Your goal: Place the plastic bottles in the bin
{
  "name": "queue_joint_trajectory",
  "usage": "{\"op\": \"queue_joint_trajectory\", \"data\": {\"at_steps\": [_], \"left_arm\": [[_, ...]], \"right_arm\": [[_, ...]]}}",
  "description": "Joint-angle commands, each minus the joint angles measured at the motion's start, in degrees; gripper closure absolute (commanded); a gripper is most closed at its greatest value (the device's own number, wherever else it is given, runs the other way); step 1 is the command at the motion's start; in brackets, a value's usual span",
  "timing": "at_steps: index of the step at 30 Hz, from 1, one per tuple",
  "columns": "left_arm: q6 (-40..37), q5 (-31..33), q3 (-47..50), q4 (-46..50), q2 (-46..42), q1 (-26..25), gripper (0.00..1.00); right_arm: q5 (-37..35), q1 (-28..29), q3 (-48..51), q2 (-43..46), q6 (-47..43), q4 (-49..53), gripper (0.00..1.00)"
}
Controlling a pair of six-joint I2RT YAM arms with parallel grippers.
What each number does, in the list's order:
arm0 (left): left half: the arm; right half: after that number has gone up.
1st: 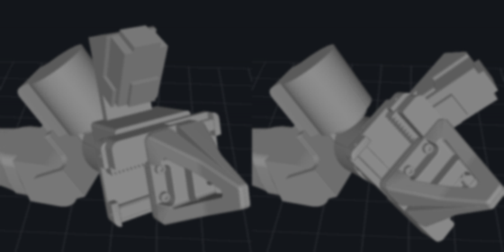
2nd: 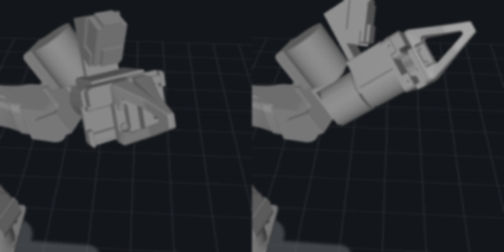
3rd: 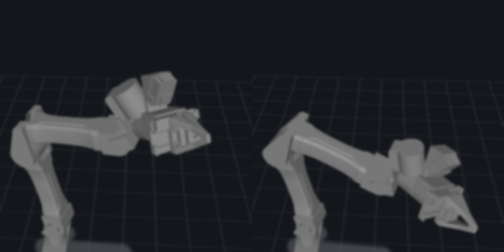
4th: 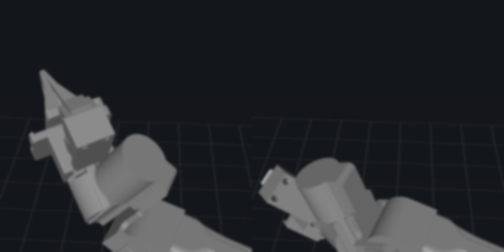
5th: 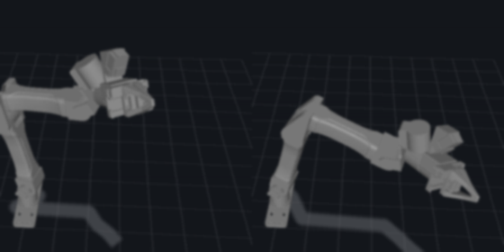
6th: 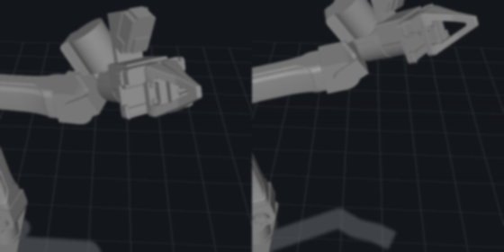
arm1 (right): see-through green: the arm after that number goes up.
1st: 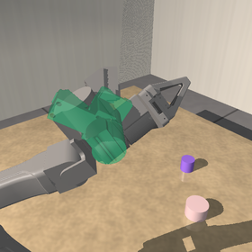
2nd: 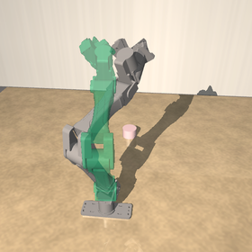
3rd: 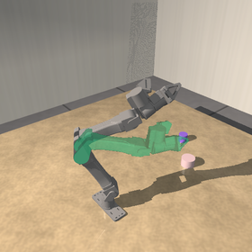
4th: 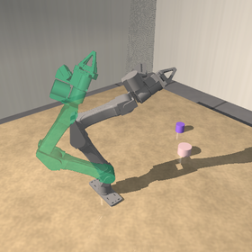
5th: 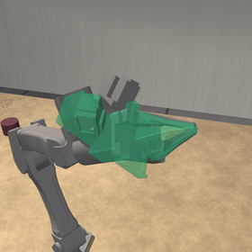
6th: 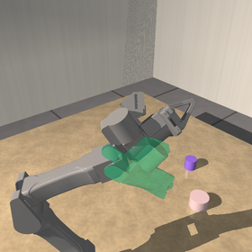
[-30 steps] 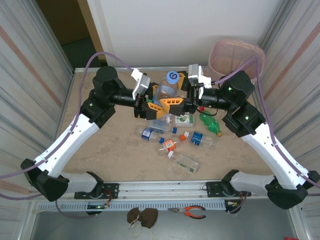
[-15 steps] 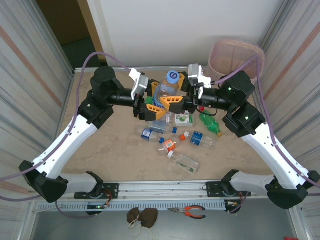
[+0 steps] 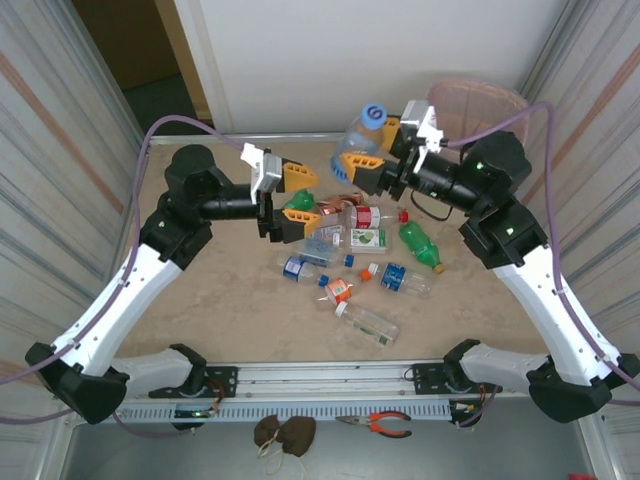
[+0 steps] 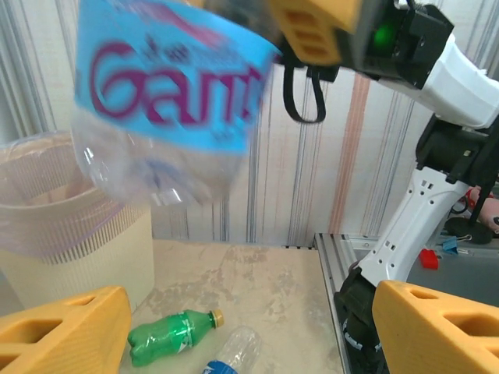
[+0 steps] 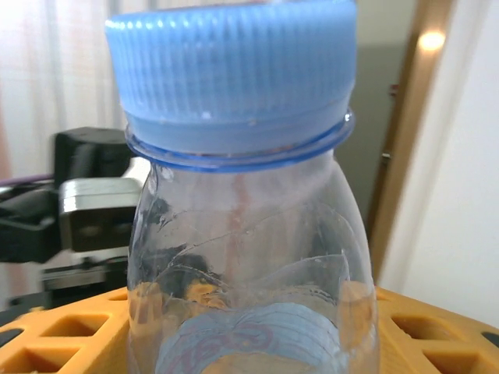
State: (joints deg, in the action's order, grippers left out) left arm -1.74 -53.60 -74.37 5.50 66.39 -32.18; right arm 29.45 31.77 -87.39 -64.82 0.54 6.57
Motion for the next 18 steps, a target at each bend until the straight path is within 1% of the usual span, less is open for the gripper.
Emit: {"op": "queue_joint_trajectory", "data": {"at_steps": [1, 6, 10, 13, 18], "left_arm": [[-1.2, 1.5, 1.1, 1.3, -1.8, 0.4, 0.19], [-1.6, 2.4, 1.6, 2.6, -2.6, 0.4, 0.19], [-2.0, 2.8, 2.0, 3.6, -3.6, 0.5, 0.19], [-2.2, 3.2, 2.5, 4.2, -4.4, 0.5, 0.19], [-2.5, 4.2, 3.1, 5.1, -5.6, 0.5, 0.19]], "right_arm": [[-4.4, -5.0, -3.4, -0.9, 3.9, 1.1, 0.43], [-9.4, -15.0, -6.5, -4.8, 10.6, 5.1, 0.46], [-11.5, -22.8, -9.2, -9.1, 15.2, 8.5, 0.5], [-12.5, -27.1, -12.4, -13.2, 16.9, 11.8, 0.5], [-15.2, -32.5, -18.0, -20.8, 18.5, 18.1, 0.49]]}}
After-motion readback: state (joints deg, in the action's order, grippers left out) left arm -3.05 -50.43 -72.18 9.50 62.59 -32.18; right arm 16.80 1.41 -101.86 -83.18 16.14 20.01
